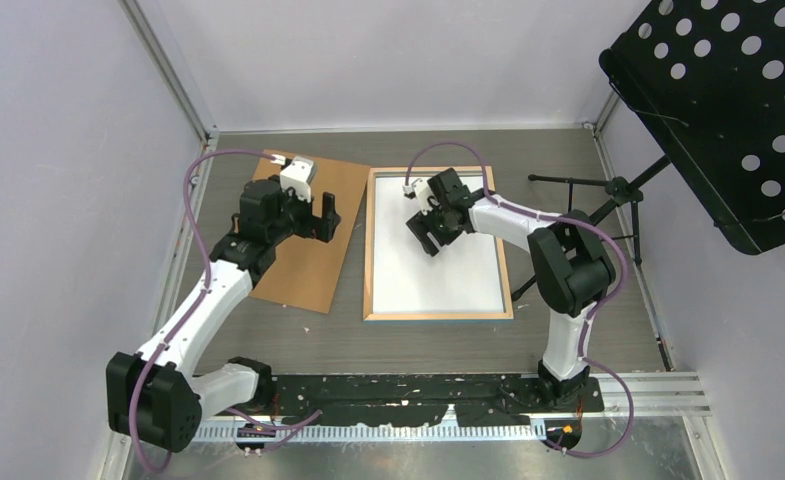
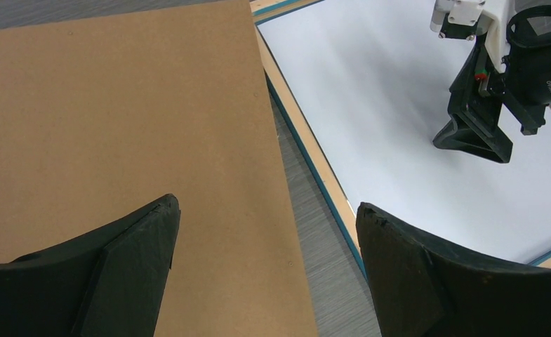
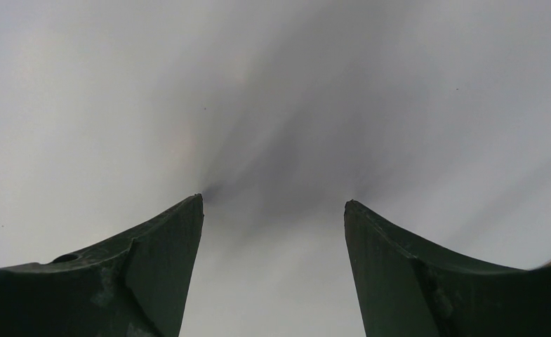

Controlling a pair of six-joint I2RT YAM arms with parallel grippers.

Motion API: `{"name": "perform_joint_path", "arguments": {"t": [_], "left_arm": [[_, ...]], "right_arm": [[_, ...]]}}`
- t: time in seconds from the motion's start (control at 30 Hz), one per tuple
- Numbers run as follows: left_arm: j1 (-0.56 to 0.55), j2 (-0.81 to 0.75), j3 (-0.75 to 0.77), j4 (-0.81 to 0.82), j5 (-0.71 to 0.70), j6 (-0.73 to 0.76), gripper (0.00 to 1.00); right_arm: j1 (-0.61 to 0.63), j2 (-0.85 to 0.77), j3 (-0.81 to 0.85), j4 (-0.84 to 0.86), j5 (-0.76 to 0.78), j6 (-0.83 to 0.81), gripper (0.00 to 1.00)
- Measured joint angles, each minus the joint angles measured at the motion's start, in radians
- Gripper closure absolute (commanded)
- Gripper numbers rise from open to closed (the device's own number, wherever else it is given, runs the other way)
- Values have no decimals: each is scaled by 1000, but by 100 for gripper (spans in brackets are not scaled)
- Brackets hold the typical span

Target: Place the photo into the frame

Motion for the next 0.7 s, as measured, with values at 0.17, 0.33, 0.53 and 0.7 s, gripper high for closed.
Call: {"name": "perform_joint_path", "arguments": {"t": [0.17, 0.33, 0.53, 0.7], "left_arm": [[6, -9, 0, -19, -11, 10, 5], [17, -23, 0, -36, -25, 22, 5], [28, -29, 0, -44, -34, 39, 5], [32, -30, 0, -48, -42, 50, 1]], "right_arm": [[9, 35, 35, -19, 8, 0, 21], [16, 48, 58, -38, 13, 0, 21], [23, 56, 73, -43, 18, 0, 21], [24, 56, 73, -43, 28, 1, 21]]}}
